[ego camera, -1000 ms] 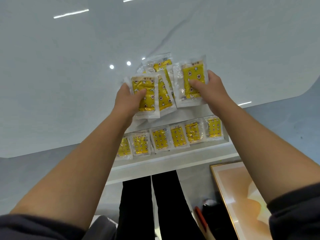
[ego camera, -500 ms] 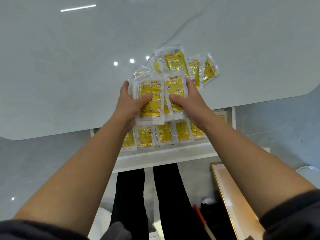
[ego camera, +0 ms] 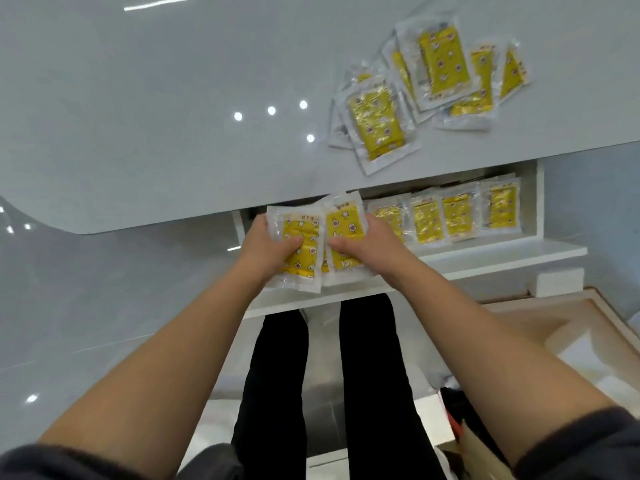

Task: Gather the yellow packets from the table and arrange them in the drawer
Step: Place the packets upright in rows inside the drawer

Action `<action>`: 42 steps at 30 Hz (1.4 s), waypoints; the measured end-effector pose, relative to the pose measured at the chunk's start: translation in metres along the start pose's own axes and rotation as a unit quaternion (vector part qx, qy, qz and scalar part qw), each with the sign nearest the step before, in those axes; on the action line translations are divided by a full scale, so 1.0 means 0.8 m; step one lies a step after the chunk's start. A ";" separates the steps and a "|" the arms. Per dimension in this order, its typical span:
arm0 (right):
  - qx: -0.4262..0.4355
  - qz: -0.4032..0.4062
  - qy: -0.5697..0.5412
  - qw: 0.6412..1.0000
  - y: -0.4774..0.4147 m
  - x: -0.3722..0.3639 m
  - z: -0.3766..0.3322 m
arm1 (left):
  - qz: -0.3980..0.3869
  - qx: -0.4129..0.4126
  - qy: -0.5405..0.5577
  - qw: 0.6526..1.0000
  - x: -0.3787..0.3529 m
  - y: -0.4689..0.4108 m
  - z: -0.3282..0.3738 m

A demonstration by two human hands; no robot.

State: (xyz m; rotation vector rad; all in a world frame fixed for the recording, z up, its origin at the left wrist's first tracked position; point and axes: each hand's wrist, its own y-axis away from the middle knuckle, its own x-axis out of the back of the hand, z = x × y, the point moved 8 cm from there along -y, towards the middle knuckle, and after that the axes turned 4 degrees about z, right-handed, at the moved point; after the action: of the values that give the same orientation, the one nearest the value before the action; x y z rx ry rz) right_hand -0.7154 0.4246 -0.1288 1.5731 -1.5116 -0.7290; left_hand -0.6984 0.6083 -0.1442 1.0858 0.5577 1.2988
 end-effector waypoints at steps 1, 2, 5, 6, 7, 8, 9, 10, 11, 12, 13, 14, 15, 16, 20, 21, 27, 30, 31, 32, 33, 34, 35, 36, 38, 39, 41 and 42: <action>-0.008 0.013 0.005 1.000 -0.008 -0.013 0.015 | 0.023 0.009 -0.019 1.000 0.011 -0.009 -0.020; -0.016 0.030 0.014 0.999 -0.015 -0.021 0.028 | 0.045 0.018 -0.047 0.998 0.019 -0.017 -0.037; -0.040 0.096 0.042 0.994 -0.041 -0.021 0.062 | 0.069 0.025 -0.132 0.988 0.020 -0.043 -0.066; -0.050 0.121 0.048 0.990 -0.049 -0.016 0.072 | 0.072 0.019 -0.146 0.987 0.015 -0.052 -0.067; -0.059 0.145 0.054 0.986 -0.058 -0.008 0.079 | 0.078 0.016 -0.155 0.985 0.009 -0.061 -0.068; -0.065 0.164 0.062 0.982 -0.065 -0.002 0.083 | 0.084 0.017 -0.160 0.983 0.003 -0.068 -0.069; -0.068 0.179 0.069 0.979 -0.072 0.005 0.088 | 0.090 0.021 -0.154 0.984 -0.003 -0.077 -0.069; -0.066 0.182 0.075 0.978 -0.077 0.008 0.089 | 0.093 0.024 -0.144 0.985 -0.008 -0.086 -0.071; -0.061 0.181 0.079 0.978 -0.082 0.010 0.090 | 0.097 0.027 -0.138 0.985 -0.012 -0.094 -0.074; -0.053 0.173 0.081 0.980 -0.085 0.010 0.089 | 0.103 0.034 -0.143 0.984 -0.013 -0.101 -0.078; -0.049 0.163 0.082 0.982 -0.088 0.007 0.088 | 0.112 0.043 -0.162 0.979 -0.012 -0.105 -0.082; -0.044 0.152 0.085 0.984 -0.090 0.003 0.087 | 0.122 0.048 -0.192 0.973 -0.011 -0.107 -0.085; -0.039 0.145 0.088 0.985 -0.093 -0.001 0.086 | 0.127 0.038 -0.229 0.964 -0.012 -0.108 -0.083; -0.033 0.141 0.093 0.985 -0.096 -0.006 0.085 | 0.130 0.020 -0.269 0.954 -0.016 -0.106 -0.079; -0.034 0.143 0.095 0.985 -0.096 -0.016 0.087 | 0.135 -0.019 -0.466 0.874 -0.036 -0.097 -0.059; -0.034 0.144 0.088 0.985 -0.096 -0.017 0.087 | 0.129 -0.045 -0.512 0.848 -0.041 -0.098 -0.052; -0.032 0.126 0.079 0.988 -0.097 -0.014 0.086 | 0.002 -0.202 -0.589 0.782 -0.067 -0.130 -0.031; -0.033 0.108 0.057 0.992 -0.096 -0.015 0.088 | -0.014 -0.216 -0.617 0.757 -0.060 -0.138 -0.036; -0.033 0.104 0.058 0.992 -0.095 -0.017 0.087 | -0.007 -0.225 -0.630 0.743 -0.054 -0.139 -0.039; -0.033 0.104 0.062 0.992 -0.097 -0.019 0.089 | 0.000 -0.235 -0.641 0.731 -0.048 -0.139 -0.042; -0.035 0.104 0.067 0.992 -0.095 -0.022 0.089 | 0.004 -0.244 -0.649 0.721 -0.042 -0.139 -0.046; -0.038 0.102 0.066 0.992 -0.097 -0.024 0.093 | 0.004 -0.249 -0.654 0.714 -0.039 -0.139 -0.049; -0.040 0.097 0.060 0.993 -0.097 -0.027 0.093 | 0.003 -0.253 -0.656 0.712 -0.037 -0.139 -0.051; -0.041 0.093 0.053 0.993 -0.099 -0.030 0.096 | 0.002 -0.252 -0.655 0.713 -0.037 -0.137 -0.050; -0.043 0.090 0.048 0.994 -0.100 -0.032 0.095 | 0.014 -0.246 -0.654 0.715 -0.038 -0.133 -0.045; -0.041 0.092 0.050 0.994 -0.098 -0.031 0.091 | 0.024 -0.243 -0.657 0.713 -0.039 -0.131 -0.042; -0.035 0.093 0.048 0.994 -0.096 -0.027 0.088 | 0.036 -0.237 -0.664 0.708 -0.038 -0.127 -0.038; -0.035 0.086 0.037 0.995 -0.096 -0.026 0.088 | 0.037 -0.232 -0.667 0.707 -0.036 -0.126 -0.036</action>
State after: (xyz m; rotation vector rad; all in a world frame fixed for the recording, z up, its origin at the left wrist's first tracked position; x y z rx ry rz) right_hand -0.7382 0.4293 -0.2324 1.3829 -1.5284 -0.6129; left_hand -0.6813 0.5996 -0.2514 1.2870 -0.8836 0.3678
